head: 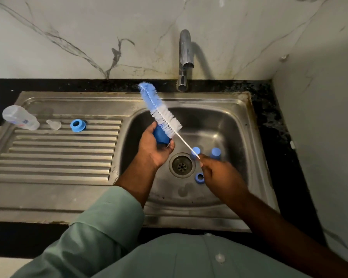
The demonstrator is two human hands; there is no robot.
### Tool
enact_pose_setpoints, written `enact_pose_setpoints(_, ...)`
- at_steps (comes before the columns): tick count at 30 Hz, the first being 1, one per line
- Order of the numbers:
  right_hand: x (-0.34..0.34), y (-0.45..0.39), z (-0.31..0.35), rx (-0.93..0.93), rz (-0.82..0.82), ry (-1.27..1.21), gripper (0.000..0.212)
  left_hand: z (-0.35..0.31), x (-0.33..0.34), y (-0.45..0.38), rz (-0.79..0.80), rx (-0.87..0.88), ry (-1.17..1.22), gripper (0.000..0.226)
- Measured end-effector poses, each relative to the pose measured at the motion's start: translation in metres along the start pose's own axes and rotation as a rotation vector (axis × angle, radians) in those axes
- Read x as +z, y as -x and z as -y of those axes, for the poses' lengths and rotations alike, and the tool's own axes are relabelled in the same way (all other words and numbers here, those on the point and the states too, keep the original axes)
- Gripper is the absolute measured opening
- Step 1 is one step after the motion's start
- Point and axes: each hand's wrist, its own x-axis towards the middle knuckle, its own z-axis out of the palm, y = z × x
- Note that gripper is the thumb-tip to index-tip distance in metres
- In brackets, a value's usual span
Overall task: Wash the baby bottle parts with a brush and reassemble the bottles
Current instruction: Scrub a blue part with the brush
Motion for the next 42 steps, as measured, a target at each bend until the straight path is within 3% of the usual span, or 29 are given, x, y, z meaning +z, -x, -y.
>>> enact_pose_setpoints(2,-0.006,0.003,0.0,-0.035,0.013,0.026,0.036,-0.003,-0.003,-0.001,0.019,0.076,-0.037,0.039)
enact_pose_setpoints(5,-0.012,0.023,-0.001,-0.121,0.02,-0.051,0.036,-0.012,-0.014,-0.004,0.099,0.202,-0.171,0.076)
enact_pose_setpoints(7,-0.016,0.012,-0.003,-0.083,-0.021,-0.095,0.033,-0.003,-0.013,-0.001,0.169,0.25,-0.319,0.086)
enact_pose_setpoints(9,-0.017,0.001,0.0,-0.04,-0.032,-0.099,0.032,0.006,-0.007,0.0,0.201,0.273,-0.356,0.083)
enact_pose_setpoints(11,-0.016,0.004,0.003,-0.042,-0.037,-0.106,0.032,-0.001,-0.004,-0.002,0.175,0.329,-0.238,0.08)
enact_pose_setpoints(13,-0.012,0.018,0.003,-0.08,-0.04,-0.141,0.032,-0.014,-0.008,-0.004,0.182,0.384,-0.123,0.062)
enact_pose_setpoints(15,-0.009,0.021,0.002,-0.079,-0.037,-0.176,0.031,-0.016,-0.011,-0.001,0.216,0.404,-0.188,0.045)
enact_pose_setpoints(18,-0.007,0.001,0.008,-0.004,-0.073,-0.206,0.029,-0.001,-0.004,0.005,0.199,0.373,-0.364,0.043)
enact_pose_setpoints(23,0.001,0.01,0.006,-0.023,-0.004,-0.299,0.03,-0.008,-0.018,-0.001,0.2,0.348,-0.21,0.021)
enact_pose_setpoints(27,-0.002,-0.004,0.007,0.02,0.033,-0.42,0.024,0.016,-0.013,0.008,0.236,0.221,-0.338,0.03)
enact_pose_setpoints(32,-0.001,0.014,-0.003,-0.029,-0.038,-0.298,0.031,-0.002,-0.016,0.004,0.203,0.259,-0.166,0.052)
enact_pose_setpoints(36,-0.001,0.003,0.001,-0.004,-0.074,-0.258,0.03,0.009,-0.007,0.003,0.15,0.265,-0.312,0.034)
enact_pose_setpoints(39,0.002,0.012,-0.003,-0.072,-0.08,-0.174,0.036,-0.003,-0.007,-0.005,0.111,0.322,-0.15,0.058)
enact_pose_setpoints(42,0.002,0.01,-0.009,-0.038,-0.075,-0.105,0.035,0.006,-0.005,-0.002,0.141,0.326,-0.362,0.052)
